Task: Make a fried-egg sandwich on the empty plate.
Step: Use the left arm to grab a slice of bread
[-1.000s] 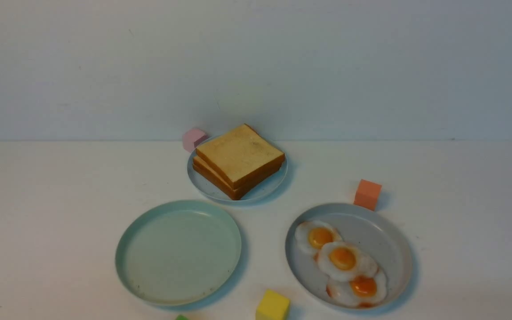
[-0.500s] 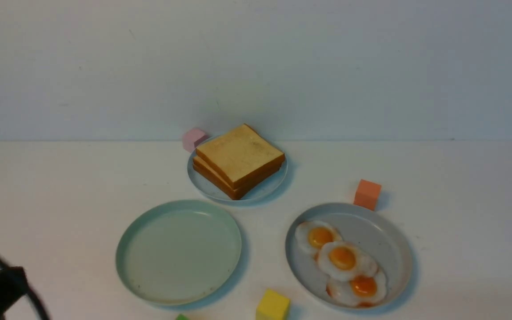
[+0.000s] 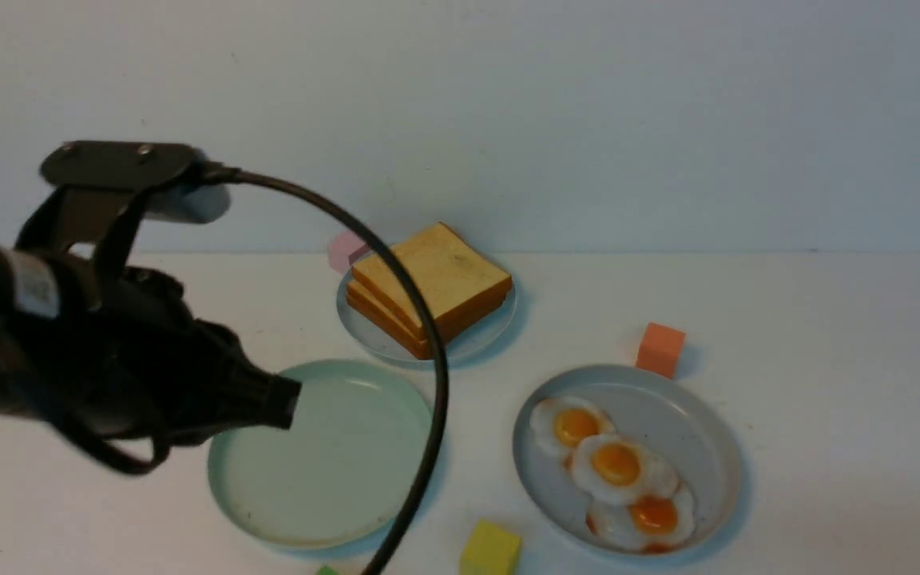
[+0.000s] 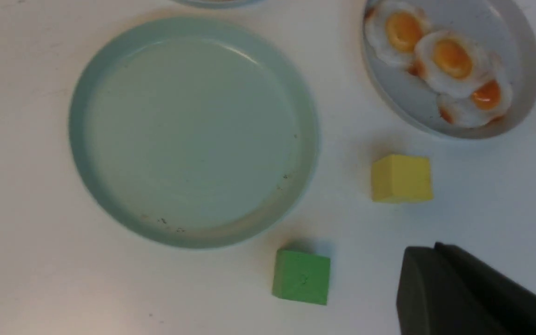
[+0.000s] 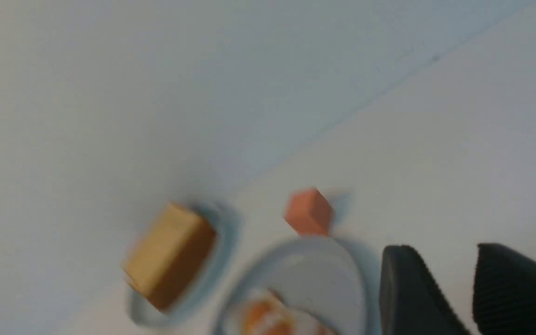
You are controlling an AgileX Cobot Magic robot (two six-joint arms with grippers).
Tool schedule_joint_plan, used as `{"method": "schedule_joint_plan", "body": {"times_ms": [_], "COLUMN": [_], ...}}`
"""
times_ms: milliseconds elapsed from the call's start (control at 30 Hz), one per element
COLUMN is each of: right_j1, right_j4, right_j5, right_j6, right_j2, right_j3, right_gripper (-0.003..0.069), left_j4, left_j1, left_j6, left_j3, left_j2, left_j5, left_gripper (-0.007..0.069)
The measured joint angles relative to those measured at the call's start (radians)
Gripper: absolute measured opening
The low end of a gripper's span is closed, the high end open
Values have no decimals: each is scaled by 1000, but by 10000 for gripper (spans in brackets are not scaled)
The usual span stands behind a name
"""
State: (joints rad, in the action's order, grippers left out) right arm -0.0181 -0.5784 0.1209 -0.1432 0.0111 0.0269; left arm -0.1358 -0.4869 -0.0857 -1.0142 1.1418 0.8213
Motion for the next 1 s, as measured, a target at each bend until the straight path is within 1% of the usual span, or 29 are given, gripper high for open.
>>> {"method": "schedule_joint_plan", "body": {"times_ms": [33,100,133,167,200,233,300,367,467,500,533,633,733,767,800,867,967,1000], "right_j1": [0,0,0,6,14,17,53,77,89,92,105,151,253,281,287,342,370,379], "right_j4": [-86,-163,-197,-212,-211,-211,-146,-62,85,116,177,262,352,364,366,380,384,387], "right_j5": [-61,-99,-97,-46,-1,12,221,414,778,848,984,1100,1140,1142,1143,1149,1149,1149], "right_j6": [-21,-28,-28,-16,11,11,143,212,259,261,266,265,255,255,255,255,255,255], "right_j2": [0,0,0,0,0,0,-48,-136,-296,-332,-396,-490,-577,-592,-594,-624,-640,-646], "right_j3": [0,0,-7,-41,-85,-85,-290,-462,-754,-807,-916,-1030,-1146,-1160,-1164,-1171,-1171,-1171], "right_gripper": [241,241,241,241,241,241,241,241,241,241,241,241,241,241,241,241,241,241], "left_j4": [37,56,61,62,60,60,40,30,22,22,22,23,23,23,23,22,34,49], "left_j1": [0,0,0,0,0,0,0,0,0,0,0,0,1,2,2,8,12,13], "left_j6": [0,0,1,5,14,14,52,86,114,120,132,158,193,202,204,226,235,253], "left_j3": [-49,-96,-126,-163,-196,-203,-305,-398,-538,-568,-637,-742,-888,-929,-937,-1029,-1091,-1112], "left_j2": [70,132,170,215,252,259,349,428,555,582,643,727,872,911,918,1015,1084,1119], "left_j5": [23,35,38,40,43,43,59,90,142,151,170,199,238,249,250,266,269,267], "left_gripper": [17,16,15,10,4,2,-13,-13,-13,-13,-13,-13,-13,-13,-13,-13,-4,13]}}
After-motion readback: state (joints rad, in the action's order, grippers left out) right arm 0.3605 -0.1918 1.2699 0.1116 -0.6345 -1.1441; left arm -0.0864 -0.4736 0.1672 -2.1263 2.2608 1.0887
